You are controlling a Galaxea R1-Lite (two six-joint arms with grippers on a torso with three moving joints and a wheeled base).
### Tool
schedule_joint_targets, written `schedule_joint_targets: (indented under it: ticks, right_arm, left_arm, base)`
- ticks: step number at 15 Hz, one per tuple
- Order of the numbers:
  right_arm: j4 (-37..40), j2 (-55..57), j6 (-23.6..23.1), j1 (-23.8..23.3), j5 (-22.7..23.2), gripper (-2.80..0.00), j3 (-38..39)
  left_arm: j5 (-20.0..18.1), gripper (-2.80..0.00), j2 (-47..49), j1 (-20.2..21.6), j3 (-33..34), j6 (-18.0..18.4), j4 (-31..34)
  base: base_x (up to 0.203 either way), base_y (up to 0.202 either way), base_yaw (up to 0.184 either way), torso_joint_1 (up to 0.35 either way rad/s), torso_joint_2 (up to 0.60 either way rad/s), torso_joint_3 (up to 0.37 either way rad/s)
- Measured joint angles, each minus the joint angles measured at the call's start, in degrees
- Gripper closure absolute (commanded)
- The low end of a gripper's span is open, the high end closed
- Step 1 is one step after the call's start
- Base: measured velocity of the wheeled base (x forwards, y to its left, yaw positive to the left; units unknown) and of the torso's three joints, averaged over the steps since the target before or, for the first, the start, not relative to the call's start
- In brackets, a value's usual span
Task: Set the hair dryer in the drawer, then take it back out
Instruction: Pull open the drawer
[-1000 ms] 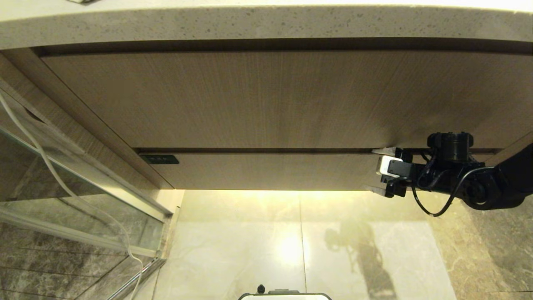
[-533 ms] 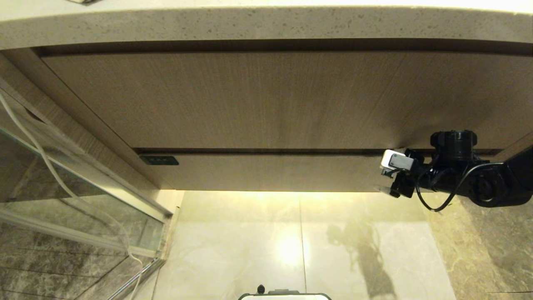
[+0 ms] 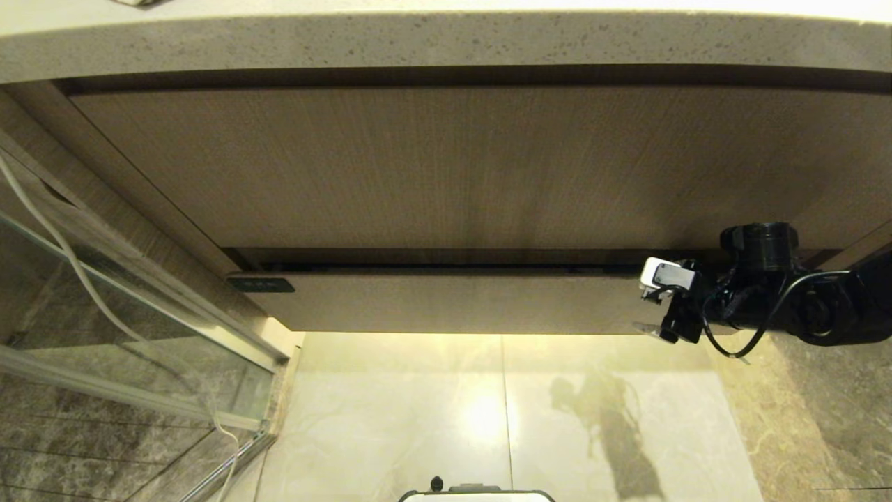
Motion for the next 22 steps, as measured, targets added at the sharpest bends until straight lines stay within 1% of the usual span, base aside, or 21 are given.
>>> schedule_joint_targets:
  ticks: [3,4,6,10,11,13,15,16,17,19,22]
  right_arm:
    - [6.78,-0.62,0.63,-0.15,0.2,-2.8,0.16]
    - [6.92,-0.87,0.66,-0.39,0.27,-2.8,-0.06]
    - [9.62,-1.8,0.77,-0.92,0.24,-2.8,0.09]
    - [19.29,-4.49,0.69,-2.82,0.29,-2.8,0.21]
    - [23.89,-5.94,0.74,-4.0,0.27,-2.8,0.23]
    - [37.44,-9.5,0.71,-7.25,0.49,-2.8,0.87]
    - [49.41,-13.37,0.45,-11.15,1.0,-2.8,0.85]
    - [56.99,-15.37,0.49,-13.52,1.1,-2.8,1.05]
    - [66.64,-17.25,0.84,-15.81,1.02,-2.8,2.36]
    - [73.9,-19.58,1.96,-17.46,3.28,-2.8,1.29]
    - [71.73,-20.53,2.51,-18.19,6.16,-2.8,-1.02]
  left_arm:
    - [0.0,0.0,0.0,0.0,0.0,-0.02,-0.04]
    - [0.0,0.0,0.0,-0.02,0.0,0.01,0.0]
    - [-0.02,0.0,0.0,0.0,0.0,0.02,-0.04]
    - [-0.02,0.0,0.0,0.0,0.0,-0.02,-0.06]
    - [0.0,0.0,0.0,0.0,0.0,0.0,-0.01]
    - [-0.02,0.0,0.0,0.0,0.0,-0.01,-0.04]
    - [-0.02,0.0,0.0,0.0,0.0,-0.05,0.02]
    - [0.0,0.0,0.0,0.0,0.0,-0.02,-0.01]
    - [0.0,0.0,0.0,0.0,0.0,0.02,0.02]
    - [-0.02,0.0,0.0,-0.02,-0.02,0.02,0.01]
    - [-0.02,0.0,0.0,0.0,-0.02,0.02,-0.03]
  base:
    - [0.0,0.0,0.0,0.0,0.0,0.0]
    - [0.0,0.0,0.0,0.0,0.0,0.0]
    - [0.0,0.0,0.0,0.0,0.0,0.0]
    - [0.0,0.0,0.0,0.0,0.0,0.0]
    - [0.0,0.0,0.0,0.0,0.0,0.0]
    - [0.0,0.0,0.0,0.0,0.0,0.0]
    - [0.0,0.0,0.0,0.0,0.0,0.0]
    - [0.0,0.0,0.0,0.0,0.0,0.0]
    - [0.0,0.0,0.0,0.0,0.0,0.0]
    - [0.0,0.0,0.0,0.0,0.0,0.0]
    - [0.0,0.0,0.0,0.0,0.0,0.0]
